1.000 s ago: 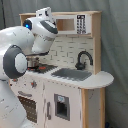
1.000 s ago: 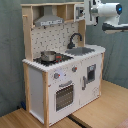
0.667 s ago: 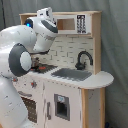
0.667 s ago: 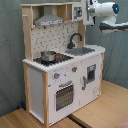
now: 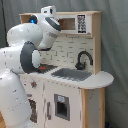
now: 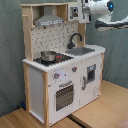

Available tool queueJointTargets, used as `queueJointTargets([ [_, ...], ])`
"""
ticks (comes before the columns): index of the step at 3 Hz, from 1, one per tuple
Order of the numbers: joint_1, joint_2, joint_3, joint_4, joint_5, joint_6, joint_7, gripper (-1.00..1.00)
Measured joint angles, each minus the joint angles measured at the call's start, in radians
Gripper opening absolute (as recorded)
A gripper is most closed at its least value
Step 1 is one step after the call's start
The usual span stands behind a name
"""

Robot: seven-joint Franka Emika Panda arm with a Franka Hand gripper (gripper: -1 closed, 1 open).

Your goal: Play with the kitchen

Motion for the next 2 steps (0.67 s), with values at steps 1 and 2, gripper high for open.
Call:
queueJointTargets([
  [1,0.0,0.067,0.024,0.065,-0.006,-0.019,-0.02,-1.0],
  [2,0.0,0.083,0.045,0.084,-0.032,-0.076,-0.03,-1.0],
])
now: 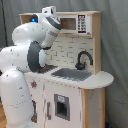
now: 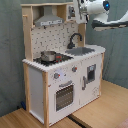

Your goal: Play with the kitchen

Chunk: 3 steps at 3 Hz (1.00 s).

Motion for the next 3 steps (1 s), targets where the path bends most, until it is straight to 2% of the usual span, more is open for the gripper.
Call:
queueJointTargets([
  [1,0.0,-0.005,0.0,-0.003,0.0,-0.006,0.002,1.0],
  [2,-0.001,-0.045,-0.002,-0.044,-0.002,-0.032,0.031,1.0],
  [3,-0.005,-0.13,0.001,-0.097,-0.002,-0.041,0.086,1.0],
])
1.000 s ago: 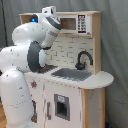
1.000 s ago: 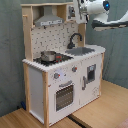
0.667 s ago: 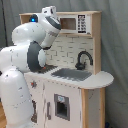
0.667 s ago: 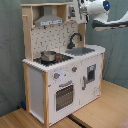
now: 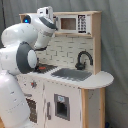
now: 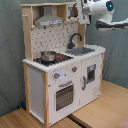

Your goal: Play with the kitchen

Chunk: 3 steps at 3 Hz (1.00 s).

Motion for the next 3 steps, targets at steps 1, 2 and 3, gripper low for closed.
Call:
queueJointTargets([
  [1,-0.001,-0.078,0.002,-0.039,0.0,-0.019,0.046,1.0],
  [2,-0.004,-0.169,0.001,-0.09,0.0,-0.051,0.093,1.0],
  [3,-0.015,-0.246,0.001,-0.154,0.0,-0.088,0.135,1.0],
])
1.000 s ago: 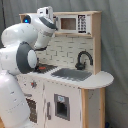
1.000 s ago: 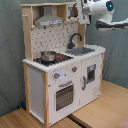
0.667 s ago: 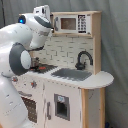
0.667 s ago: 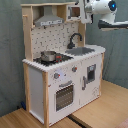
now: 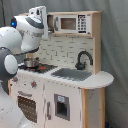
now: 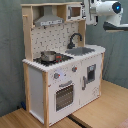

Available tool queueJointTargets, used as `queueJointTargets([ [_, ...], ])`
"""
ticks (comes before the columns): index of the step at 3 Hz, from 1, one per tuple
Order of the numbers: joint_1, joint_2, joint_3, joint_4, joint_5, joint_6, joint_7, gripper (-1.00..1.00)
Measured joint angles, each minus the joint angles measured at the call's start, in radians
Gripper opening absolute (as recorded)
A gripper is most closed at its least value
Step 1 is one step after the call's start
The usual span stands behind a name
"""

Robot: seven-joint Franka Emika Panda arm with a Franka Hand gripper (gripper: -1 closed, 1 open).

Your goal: Play with the kitchen

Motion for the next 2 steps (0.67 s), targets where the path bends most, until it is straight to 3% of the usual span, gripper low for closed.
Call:
queueJointTargets([
  [1,-0.016,-0.056,0.009,-0.065,0.0,-0.015,0.054,1.0],
  [2,-0.053,-0.106,0.045,-0.07,0.0,-0.024,0.129,1.0],
])
